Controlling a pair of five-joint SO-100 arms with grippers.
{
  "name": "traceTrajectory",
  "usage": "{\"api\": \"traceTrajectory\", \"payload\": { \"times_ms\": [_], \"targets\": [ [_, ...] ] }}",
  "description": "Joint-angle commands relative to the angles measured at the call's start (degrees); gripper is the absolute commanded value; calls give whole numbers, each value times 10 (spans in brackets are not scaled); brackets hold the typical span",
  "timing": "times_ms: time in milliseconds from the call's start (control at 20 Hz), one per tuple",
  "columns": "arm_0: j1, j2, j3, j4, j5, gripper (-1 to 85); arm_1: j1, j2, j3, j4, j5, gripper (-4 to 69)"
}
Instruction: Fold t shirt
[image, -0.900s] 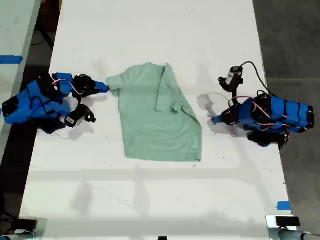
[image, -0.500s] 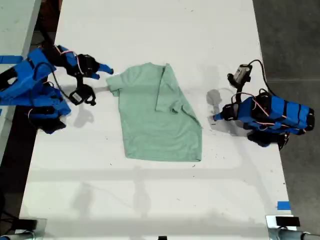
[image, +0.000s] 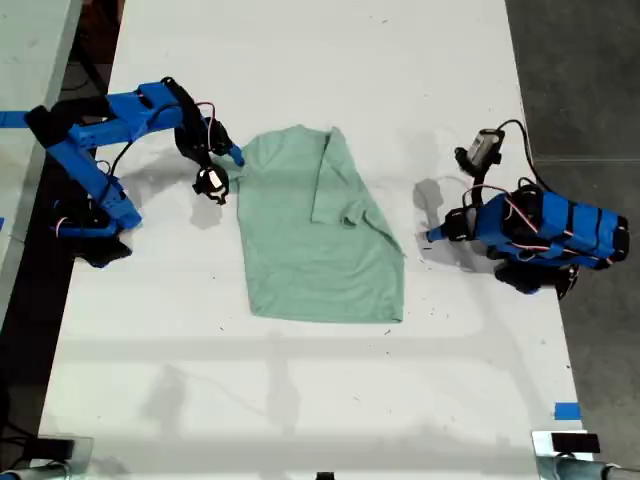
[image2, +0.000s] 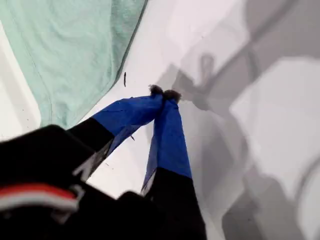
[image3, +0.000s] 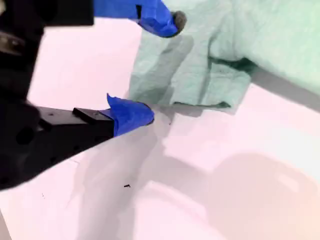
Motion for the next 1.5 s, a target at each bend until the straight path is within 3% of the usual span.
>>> {"api": "traceTrajectory", "payload": {
  "times_ms": [0,100,150,200,400,700,900,1150,1200,1250,1450],
  "targets": [
    [-21,-9,-31,-11,11,222,-6,8,16,0,5,2],
    [-25,-67,-30,-25,15,200,-7,8,16,0,5,2],
    [-25,-108,-32,-35,18,17,-8,8,16,0,7,2],
    [-23,-152,-37,-39,18,-2,-9,8,16,0,7,2],
    [-9,-163,-32,-12,-18,-3,-11,8,16,0,7,2],
    [-4,81,-108,162,-43,-3,-11,8,16,0,9,2],
    [103,86,-244,168,-50,-3,-8,8,16,0,9,2],
    [234,-142,-446,159,-55,-3,-11,8,16,0,9,2],
    [252,-204,-492,166,-51,45,-11,8,16,0,9,2],
    [266,-267,-534,179,-43,228,-11,8,16,0,8,2],
    [258,-392,-603,231,-27,268,-11,8,16,0,7,2]
  ]
}}
